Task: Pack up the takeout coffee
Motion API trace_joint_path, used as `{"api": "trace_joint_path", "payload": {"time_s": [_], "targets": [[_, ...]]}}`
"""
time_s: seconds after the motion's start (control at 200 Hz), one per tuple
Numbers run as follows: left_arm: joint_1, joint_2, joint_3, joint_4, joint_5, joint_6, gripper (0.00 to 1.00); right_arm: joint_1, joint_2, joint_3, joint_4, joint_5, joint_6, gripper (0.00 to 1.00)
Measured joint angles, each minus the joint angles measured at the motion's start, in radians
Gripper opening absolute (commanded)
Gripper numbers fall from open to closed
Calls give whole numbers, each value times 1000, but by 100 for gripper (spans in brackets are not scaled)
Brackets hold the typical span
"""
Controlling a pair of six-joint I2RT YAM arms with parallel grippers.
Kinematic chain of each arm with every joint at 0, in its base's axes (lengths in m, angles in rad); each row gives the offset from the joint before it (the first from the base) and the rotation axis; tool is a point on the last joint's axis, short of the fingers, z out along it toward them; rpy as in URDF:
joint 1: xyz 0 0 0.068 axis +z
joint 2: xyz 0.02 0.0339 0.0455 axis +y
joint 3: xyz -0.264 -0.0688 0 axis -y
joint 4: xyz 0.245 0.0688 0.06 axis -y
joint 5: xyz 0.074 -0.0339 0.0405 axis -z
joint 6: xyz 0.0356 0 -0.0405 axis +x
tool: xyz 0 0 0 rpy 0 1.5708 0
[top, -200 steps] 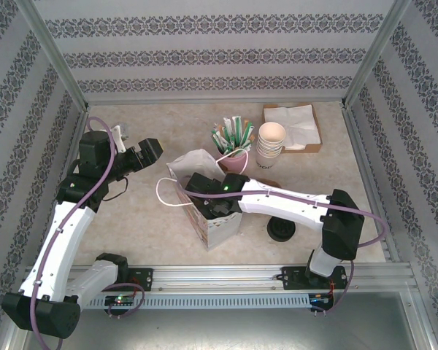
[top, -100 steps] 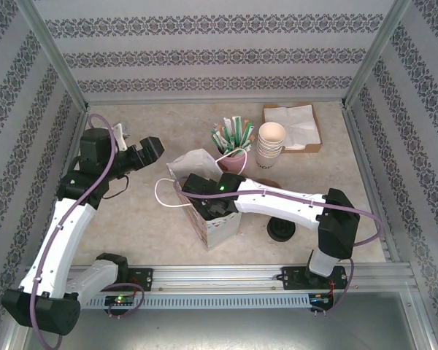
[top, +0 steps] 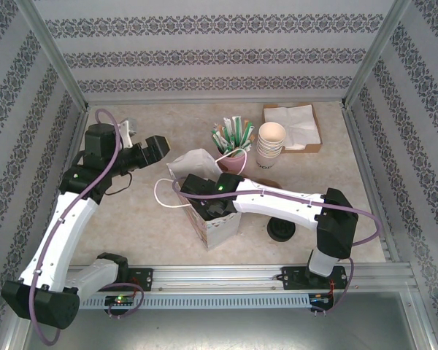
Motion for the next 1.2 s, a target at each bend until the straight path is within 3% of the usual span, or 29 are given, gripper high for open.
{"api": "trace_joint_path", "payload": {"time_s": [0.425,0.744,1.199], "targets": [[-43,91,115,-121,11,140,94,-2,-15,6,-11,-13,-14,48],[-99,177,177,-229,-53,275,95,-3,-21,5,-14,-26,-32,48],[-106,203,177,-243,-104,319,94,-2,-6,38,-78,-50,-34,48]]}}
